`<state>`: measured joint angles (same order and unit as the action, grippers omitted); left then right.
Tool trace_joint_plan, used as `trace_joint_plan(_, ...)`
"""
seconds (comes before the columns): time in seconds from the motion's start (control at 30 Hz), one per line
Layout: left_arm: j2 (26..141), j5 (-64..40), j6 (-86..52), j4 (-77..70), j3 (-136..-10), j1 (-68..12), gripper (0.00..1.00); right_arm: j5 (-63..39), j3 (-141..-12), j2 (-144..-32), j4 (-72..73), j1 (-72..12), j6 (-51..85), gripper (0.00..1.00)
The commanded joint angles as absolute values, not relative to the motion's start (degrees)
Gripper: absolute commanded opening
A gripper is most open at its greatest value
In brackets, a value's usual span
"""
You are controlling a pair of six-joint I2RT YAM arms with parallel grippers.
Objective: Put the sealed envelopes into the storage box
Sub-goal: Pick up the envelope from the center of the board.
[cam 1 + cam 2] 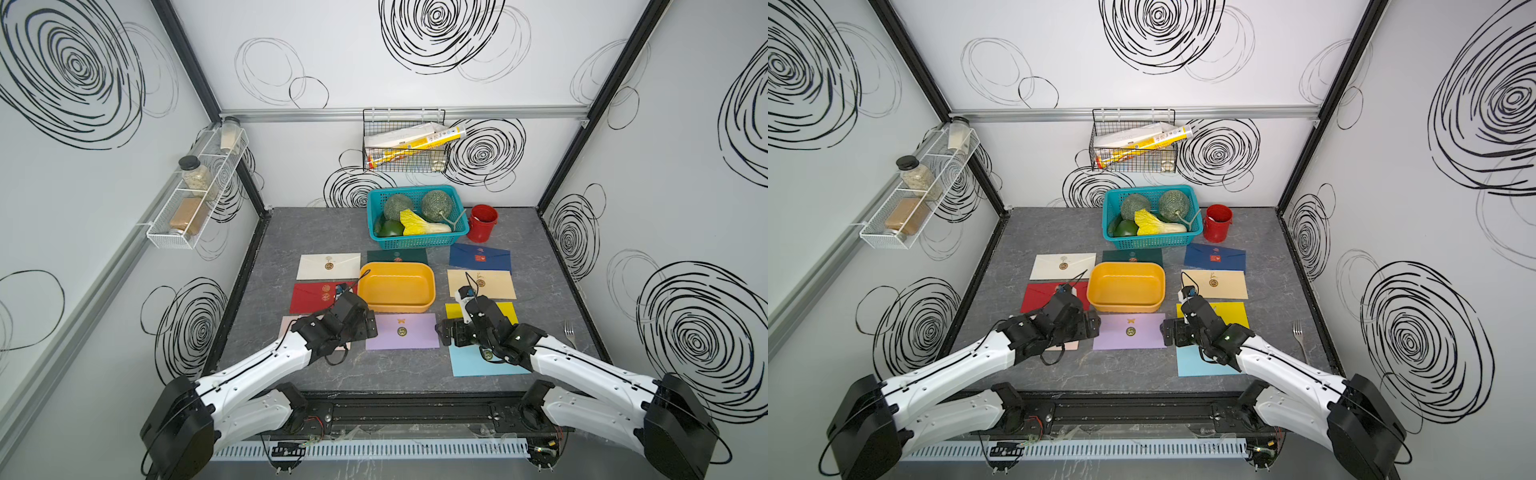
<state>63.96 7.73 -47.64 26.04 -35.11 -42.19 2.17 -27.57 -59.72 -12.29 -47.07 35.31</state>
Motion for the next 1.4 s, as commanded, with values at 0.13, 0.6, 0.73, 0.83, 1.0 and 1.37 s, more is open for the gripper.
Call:
trace_joint_plan(0.13, 70.68, 3.43, -48.54, 19.45, -34.48, -44.79, 0.99, 1.06, -29.66, -66.89, -6.13, -51.94, 43.08, 1.0)
trace_joint_plan(0.6, 76.72, -0.79, -44.11, 11.71, -32.62, -40.01, 0.99, 4.61, -36.91, -78.38, -8.43, -51.94, 41.05, 1.0)
trace_joint_plan(0.73, 76.73, -3.2, -41.88, 10.9, -32.82, -39.72, 0.99, 3.34, -35.6, -81.07, -6.23, -51.94, 41.91, 1.0)
trace_joint_plan(0.83, 77.43, -3.02, -41.37, 11.62, -33.47, -39.7, 0.99, 2.7, -34.7, -82.4, -4.56, -51.94, 42.55, 1.0)
trace_joint_plan(1.0, 79.86, -3.27, -40.95, 11.03, -32.87, -39.73, 0.99, 0.83, -34.65, -84.6, -2.55, -51.94, 42.78, 1.0)
trace_joint_plan(1.37, 82.65, -6.47, -39.64, 7.52, -30.29, -39.51, 0.99, -3.13, -30.32, -86.87, 2.25, -51.94, 44.61, 1.0)
